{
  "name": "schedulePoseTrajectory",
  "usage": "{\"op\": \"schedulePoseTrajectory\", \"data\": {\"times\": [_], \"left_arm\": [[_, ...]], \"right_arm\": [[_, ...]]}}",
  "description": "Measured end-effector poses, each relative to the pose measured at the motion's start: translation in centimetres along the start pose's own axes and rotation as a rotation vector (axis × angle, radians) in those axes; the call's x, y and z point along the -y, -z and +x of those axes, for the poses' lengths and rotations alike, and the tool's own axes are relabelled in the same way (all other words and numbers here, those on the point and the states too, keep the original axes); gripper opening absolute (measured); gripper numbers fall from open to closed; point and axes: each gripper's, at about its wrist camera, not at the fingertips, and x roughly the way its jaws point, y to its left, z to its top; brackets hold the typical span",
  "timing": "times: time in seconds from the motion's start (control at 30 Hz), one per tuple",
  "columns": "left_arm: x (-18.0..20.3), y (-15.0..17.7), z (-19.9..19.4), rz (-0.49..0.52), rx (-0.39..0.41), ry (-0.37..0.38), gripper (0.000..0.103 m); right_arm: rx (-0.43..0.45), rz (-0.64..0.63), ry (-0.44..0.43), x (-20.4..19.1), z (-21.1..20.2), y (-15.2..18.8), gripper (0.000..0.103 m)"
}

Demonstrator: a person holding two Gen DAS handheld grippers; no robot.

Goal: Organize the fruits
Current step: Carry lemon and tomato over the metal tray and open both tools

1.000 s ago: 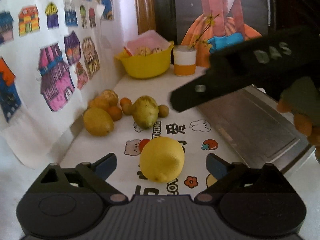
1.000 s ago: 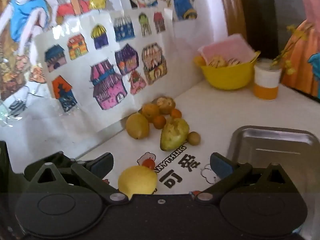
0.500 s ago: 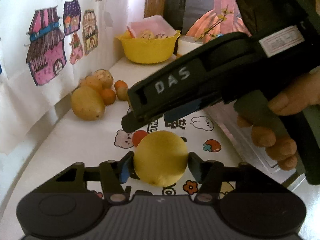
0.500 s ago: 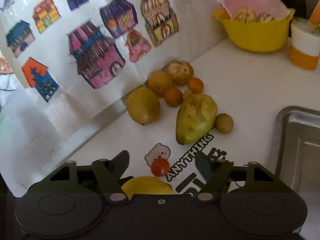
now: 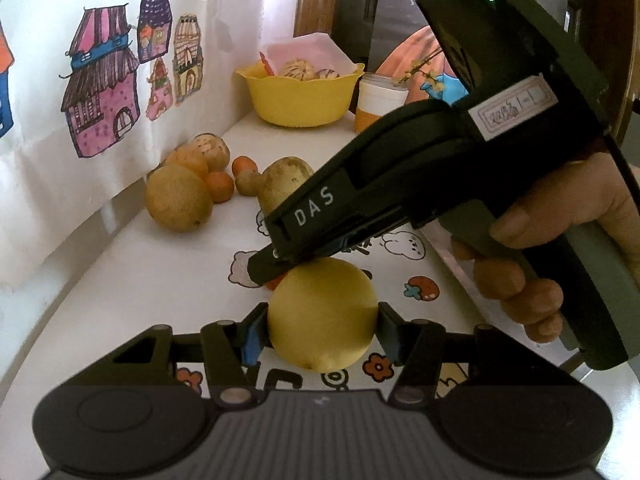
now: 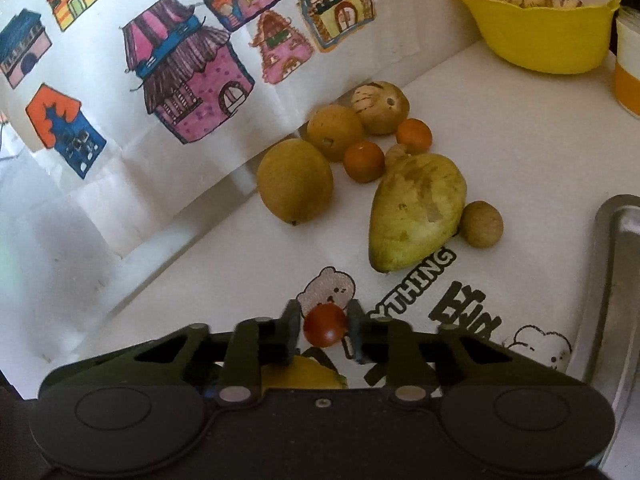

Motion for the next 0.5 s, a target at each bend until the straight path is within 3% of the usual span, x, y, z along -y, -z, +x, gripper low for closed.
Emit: {"op": "schedulePoseTrajectory", "data": {"times": [0.23,0.5], "left_arm": [[0.0,-0.1,-0.4,-0.028,-0.025,0.012,0.060],[1.3,-2.9,-0.8,-0.041,-0.002,0.022,0.060]], "right_arm": [[0.056,0.048,-0.033,1.4,-1.7,0.2,0.023],[0.207,0.119,0.004,5.8,-9.0,1.1,0.023]]}}
